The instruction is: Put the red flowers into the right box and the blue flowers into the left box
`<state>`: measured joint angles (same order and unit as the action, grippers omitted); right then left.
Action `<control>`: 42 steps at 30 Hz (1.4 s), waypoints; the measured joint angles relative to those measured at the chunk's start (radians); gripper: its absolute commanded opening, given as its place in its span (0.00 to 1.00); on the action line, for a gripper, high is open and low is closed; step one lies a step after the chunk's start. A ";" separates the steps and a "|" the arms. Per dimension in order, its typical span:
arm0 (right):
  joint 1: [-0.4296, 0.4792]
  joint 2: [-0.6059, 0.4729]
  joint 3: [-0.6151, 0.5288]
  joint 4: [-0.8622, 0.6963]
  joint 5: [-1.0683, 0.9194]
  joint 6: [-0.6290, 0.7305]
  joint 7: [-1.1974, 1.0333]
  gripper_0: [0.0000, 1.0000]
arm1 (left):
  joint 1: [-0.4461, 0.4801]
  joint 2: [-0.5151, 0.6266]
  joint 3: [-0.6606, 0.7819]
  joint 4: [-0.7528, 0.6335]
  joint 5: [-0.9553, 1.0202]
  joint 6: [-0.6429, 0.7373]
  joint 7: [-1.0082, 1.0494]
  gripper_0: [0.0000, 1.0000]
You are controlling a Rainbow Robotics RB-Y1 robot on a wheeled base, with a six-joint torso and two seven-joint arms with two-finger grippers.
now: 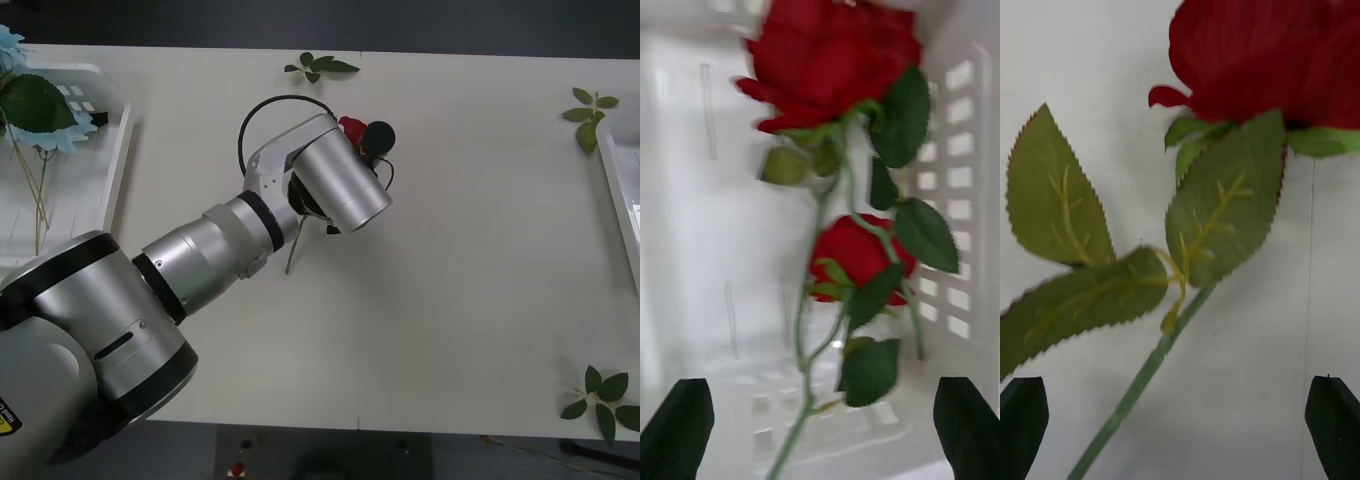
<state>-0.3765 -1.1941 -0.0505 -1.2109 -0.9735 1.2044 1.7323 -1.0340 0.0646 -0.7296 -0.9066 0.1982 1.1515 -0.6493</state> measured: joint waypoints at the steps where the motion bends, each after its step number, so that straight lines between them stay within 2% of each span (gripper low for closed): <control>1: 0.000 0.000 0.000 -0.030 -0.011 0.018 0.000 0.86 | -0.008 -0.001 0.000 0.026 0.000 -0.026 0.000 1.00; 9: 0.000 0.000 -0.073 -0.304 -0.156 0.242 0.005 0.86 | -0.016 -0.001 0.000 0.145 -0.027 -0.166 0.000 1.00; 14: -0.001 0.000 -0.123 -0.423 -0.228 0.293 0.036 0.86 | -0.016 -0.001 -0.003 0.177 -0.027 -0.201 0.000 1.00; 15: -0.001 0.000 -0.123 -0.438 -0.236 0.294 0.038 0.86 | -0.016 -0.001 -0.005 0.178 -0.027 -0.201 0.000 0.92; 16: -0.001 0.000 -0.123 -0.449 -0.244 0.292 0.038 0.86 | -0.016 -0.001 -0.009 0.178 -0.027 -0.201 0.000 0.73; 17: -0.001 0.000 -0.120 -0.456 -0.254 0.292 0.038 0.86 | -0.016 -0.001 -0.015 0.178 -0.027 -0.201 0.000 0.27; 18: -0.001 0.000 -0.116 -0.461 -0.264 0.292 0.038 0.86 | -0.016 -0.001 -0.021 0.178 -0.027 -0.201 0.000 0.00; 29: -0.001 0.010 -0.038 -0.534 -0.314 0.241 0.038 0.86 | -0.016 -0.001 -0.039 0.178 -0.027 -0.201 0.000 0.00; 38: -0.001 0.111 -0.018 -0.633 -0.338 0.115 0.038 0.86 | -0.016 -0.001 -0.039 0.178 -0.027 -0.201 0.000 0.00; 42: -0.001 0.120 0.078 -0.666 -0.354 -0.011 0.038 0.86 | -0.016 -0.001 -0.039 0.177 -0.027 -0.201 0.000 0.00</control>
<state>-0.3778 -1.0742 0.0276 -1.8771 -1.3278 1.1933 1.7702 -1.0499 0.0635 -0.7684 -0.7299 0.1710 0.9503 -0.6494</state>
